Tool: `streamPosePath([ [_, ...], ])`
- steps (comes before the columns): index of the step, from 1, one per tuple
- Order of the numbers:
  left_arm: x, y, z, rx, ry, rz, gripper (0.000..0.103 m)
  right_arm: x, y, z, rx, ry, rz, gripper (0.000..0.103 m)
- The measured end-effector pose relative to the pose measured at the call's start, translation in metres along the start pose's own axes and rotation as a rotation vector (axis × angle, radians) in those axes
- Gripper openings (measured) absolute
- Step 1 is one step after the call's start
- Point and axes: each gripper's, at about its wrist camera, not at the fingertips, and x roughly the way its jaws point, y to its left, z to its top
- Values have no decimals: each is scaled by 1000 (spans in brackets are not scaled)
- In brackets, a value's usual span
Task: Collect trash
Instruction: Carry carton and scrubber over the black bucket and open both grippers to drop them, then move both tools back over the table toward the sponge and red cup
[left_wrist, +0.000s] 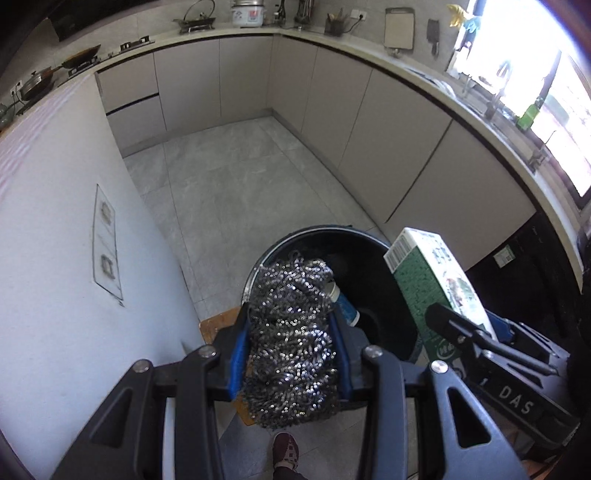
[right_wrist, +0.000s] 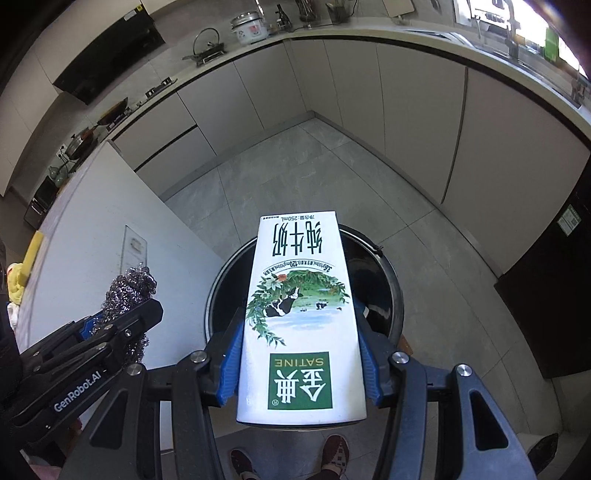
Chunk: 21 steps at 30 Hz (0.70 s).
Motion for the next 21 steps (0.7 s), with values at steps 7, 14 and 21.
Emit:
streamPosePath([
  [7,35,-5,3,12,46,62,56,38,-15,7,-14,54,19,61],
  [14,40,-9,10,25,60,89,75,24,-16,8,2,14,-9,72],
  [21,-21,-6,14,25,10,107,75,-25,1,5,18,-24,-12,81],
])
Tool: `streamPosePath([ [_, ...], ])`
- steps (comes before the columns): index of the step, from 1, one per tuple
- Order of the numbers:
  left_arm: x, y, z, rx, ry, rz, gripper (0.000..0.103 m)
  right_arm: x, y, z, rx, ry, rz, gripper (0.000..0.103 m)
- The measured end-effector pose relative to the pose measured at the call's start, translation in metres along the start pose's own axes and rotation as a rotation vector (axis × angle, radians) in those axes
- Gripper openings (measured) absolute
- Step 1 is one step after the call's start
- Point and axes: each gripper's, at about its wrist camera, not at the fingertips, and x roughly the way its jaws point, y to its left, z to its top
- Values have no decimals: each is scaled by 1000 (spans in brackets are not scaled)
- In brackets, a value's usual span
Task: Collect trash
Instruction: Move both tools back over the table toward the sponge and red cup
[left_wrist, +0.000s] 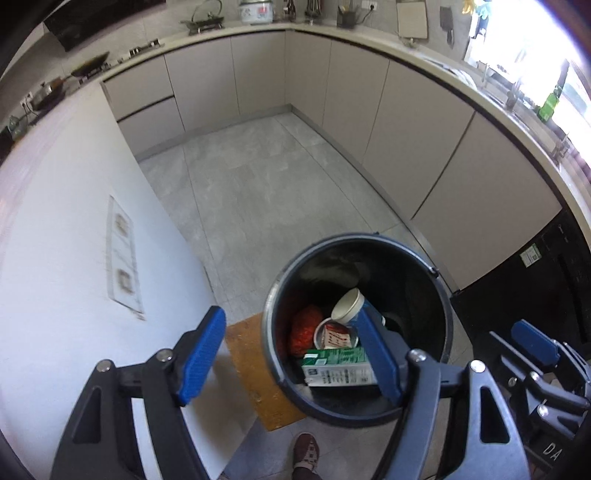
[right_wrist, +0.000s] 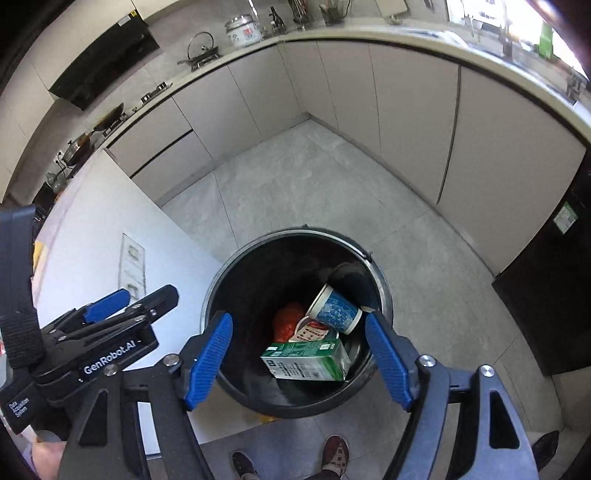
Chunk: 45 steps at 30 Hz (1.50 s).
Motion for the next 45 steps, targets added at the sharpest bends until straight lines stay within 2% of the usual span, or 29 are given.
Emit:
streamPosePath([
  [5,-46,21,4,-21,-48,0,75,-39,30,-1,-54,-44,-26,90],
  [9,-82,42,0,-53,-94,4,75,-69,64,-1,-101,-77,4,96],
  [14,-119,71,-3,-76,-139,11,75,-101,105,-5,-160,-127,41,99],
  [18,-146,95,-7,-89,-179,20,75,-115,133,-7,-200,-104,105,100],
  [21,-160,114,-13,-104,-203,32,77,-124,160,-11,-260,-122,87,100],
  [28,-190,172,-35,-149,-232,87,79,-137,231,-26,-329,-148,150,100],
  [34,-210,224,-57,-192,-250,151,79,-134,291,-39,-393,-127,195,100],
  [37,-216,251,-70,-222,-252,178,79,-131,326,-52,-462,-99,223,100],
  [41,-220,285,-88,-262,-249,220,79,-126,371,-70,-580,-69,210,101],
  [45,-224,315,-106,-304,-246,261,79,-118,399,-87,-622,-42,240,101],
])
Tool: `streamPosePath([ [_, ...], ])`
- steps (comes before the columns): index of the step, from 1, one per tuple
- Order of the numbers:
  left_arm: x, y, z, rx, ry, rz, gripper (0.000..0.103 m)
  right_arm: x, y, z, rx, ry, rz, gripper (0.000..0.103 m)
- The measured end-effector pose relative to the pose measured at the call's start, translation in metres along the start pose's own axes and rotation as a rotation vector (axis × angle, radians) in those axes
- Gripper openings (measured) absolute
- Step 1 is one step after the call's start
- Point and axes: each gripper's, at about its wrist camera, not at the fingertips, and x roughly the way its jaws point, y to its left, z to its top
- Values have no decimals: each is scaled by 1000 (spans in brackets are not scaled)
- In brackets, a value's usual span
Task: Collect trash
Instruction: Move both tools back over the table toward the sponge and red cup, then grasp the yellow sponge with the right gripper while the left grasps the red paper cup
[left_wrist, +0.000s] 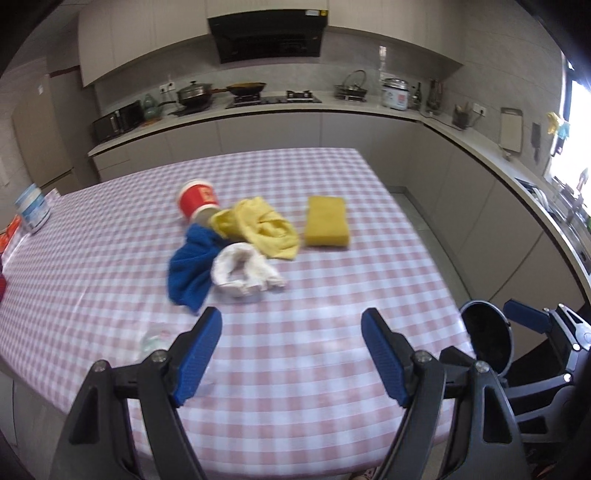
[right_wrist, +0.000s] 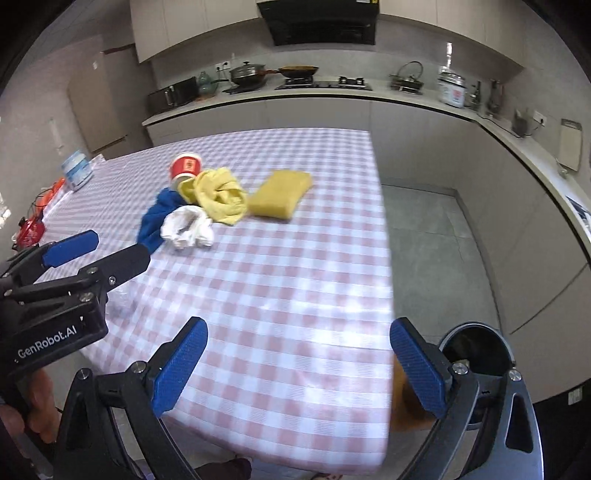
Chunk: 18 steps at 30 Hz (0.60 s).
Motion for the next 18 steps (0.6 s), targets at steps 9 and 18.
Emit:
streamPosePath([
  [9,2,64,-18,-62,11,97,79,16,35,3,15,-65,47,100],
  [18,4,93,-19,-98,18,108,79,33,51,9,52,-73,77,100],
])
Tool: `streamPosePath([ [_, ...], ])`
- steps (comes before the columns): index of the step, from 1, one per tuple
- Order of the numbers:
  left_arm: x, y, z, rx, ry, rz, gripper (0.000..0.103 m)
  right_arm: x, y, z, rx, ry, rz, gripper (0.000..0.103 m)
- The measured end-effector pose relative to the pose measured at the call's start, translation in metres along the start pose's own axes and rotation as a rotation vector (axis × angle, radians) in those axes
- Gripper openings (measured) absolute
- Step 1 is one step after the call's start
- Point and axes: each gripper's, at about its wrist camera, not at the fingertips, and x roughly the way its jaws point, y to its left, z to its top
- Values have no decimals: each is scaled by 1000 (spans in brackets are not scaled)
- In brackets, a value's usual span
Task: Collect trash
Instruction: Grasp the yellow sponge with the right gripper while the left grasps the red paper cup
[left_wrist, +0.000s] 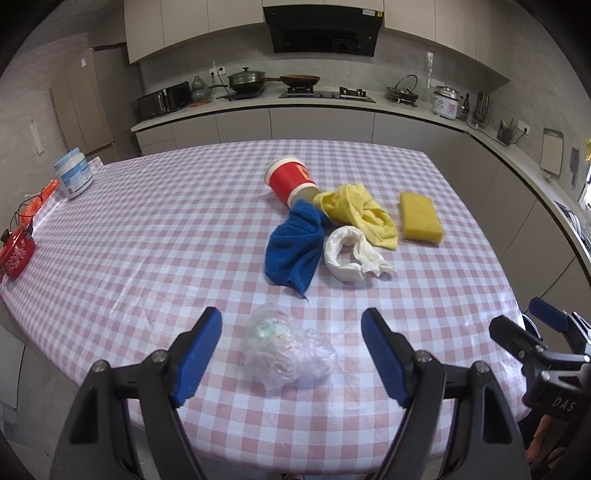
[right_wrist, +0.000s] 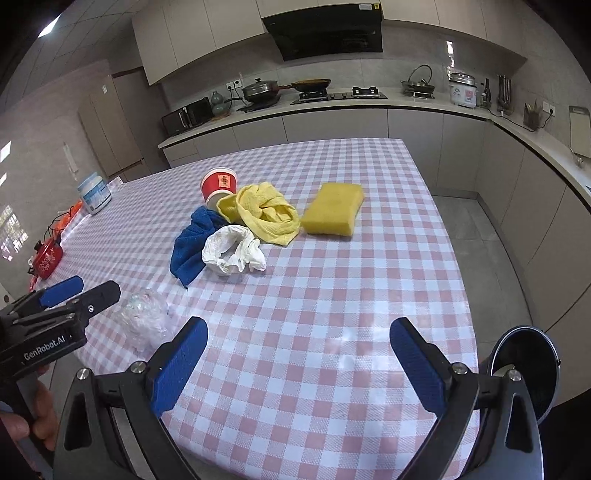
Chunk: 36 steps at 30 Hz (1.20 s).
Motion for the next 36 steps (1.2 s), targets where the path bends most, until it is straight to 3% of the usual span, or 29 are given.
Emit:
streamPosePath([
  [8,5,-11,9,-38,3,39,79,6,-5,16,-70,-12,-23,100],
  [18,26,-18,49,-39,-17,51,79,25,-27,62,-19,-51,-38,100],
  [28,97,-6,103,-1,8,-3,79,97,-17,110,65,-53,-131,100],
  [36,141,-3,124,3,50,-32,79,157,-31,128,118,29,-189,100],
])
